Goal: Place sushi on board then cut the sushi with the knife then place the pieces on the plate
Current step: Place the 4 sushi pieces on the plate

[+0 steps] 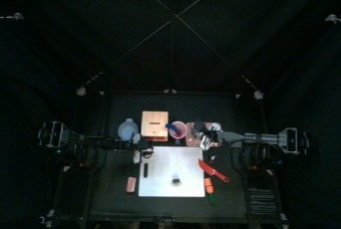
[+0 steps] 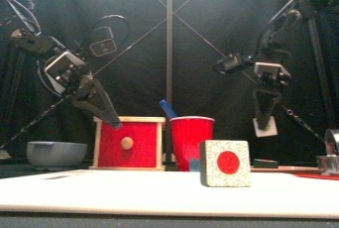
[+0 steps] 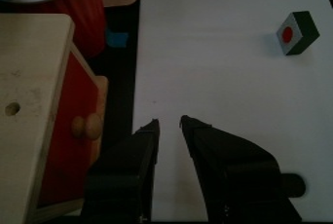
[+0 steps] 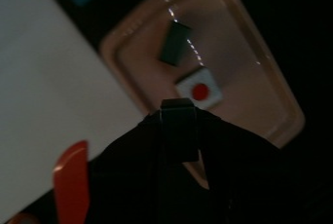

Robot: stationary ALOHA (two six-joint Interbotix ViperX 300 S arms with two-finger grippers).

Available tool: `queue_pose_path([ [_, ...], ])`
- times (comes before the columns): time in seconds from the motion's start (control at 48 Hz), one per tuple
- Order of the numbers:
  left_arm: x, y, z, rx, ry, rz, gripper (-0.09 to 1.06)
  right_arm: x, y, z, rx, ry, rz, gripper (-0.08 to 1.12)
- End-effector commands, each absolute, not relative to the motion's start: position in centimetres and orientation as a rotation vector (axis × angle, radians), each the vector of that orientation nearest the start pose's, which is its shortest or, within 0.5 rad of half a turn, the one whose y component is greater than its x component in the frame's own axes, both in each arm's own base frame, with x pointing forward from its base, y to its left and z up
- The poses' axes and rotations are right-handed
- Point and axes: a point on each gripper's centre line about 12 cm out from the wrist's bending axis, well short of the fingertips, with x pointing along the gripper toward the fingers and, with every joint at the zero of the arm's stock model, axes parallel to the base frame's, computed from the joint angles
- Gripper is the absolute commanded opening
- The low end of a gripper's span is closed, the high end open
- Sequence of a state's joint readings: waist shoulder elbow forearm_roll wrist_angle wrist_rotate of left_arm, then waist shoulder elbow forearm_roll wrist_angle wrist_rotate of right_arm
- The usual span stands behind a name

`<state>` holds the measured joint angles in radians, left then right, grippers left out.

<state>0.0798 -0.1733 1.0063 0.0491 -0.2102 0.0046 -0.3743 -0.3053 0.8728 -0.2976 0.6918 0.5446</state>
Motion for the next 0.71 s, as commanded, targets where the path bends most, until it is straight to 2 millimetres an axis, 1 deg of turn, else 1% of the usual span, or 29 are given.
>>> queue_pose_path([
  [0.021, 30.7, 2.4, 15.0, 0.022, 0.595, 0.055, 0.68, 22.4, -12.5, 14.7, 0.446, 1.113, -0.7, 0.6],
  [0.167, 30.7, 2.5, 15.0, 0.016, 0.596, 0.059, 0.68, 22.5, -12.1, 13.4, 0.5, 1.049, -0.68, 0.67],
  [0.333, 30.8, 2.5, 15.0, 0.017, 0.595, 0.061, 0.68, 22.1, -11.9, 12.8, 0.513, 1.068, -0.683, 0.8],
  [0.438, 30.8, 2.6, 15.1, 0.015, 0.593, 0.063, 0.68, 22.2, -12.0, 13.9, 0.504, 1.044, -0.684, 0.84],
  [0.542, 30.8, 2.6, 15.1, 0.015, 0.59, 0.063, 0.68, 22.8, -11.9, 15.8, 0.496, 1.007, -0.677, 0.84],
  [0.625, 30.8, 2.5, 15.2, 0.016, 0.59, 0.061, 0.68, 24.5, -10.6, 18.0, 0.444, 0.959, -0.607, 0.84],
  [0.708, 30.8, 2.5, 15.2, 0.016, 0.59, 0.061, 0.68, 26.5, -8.5, 19.8, 0.389, 0.921, -0.512, 0.84],
])
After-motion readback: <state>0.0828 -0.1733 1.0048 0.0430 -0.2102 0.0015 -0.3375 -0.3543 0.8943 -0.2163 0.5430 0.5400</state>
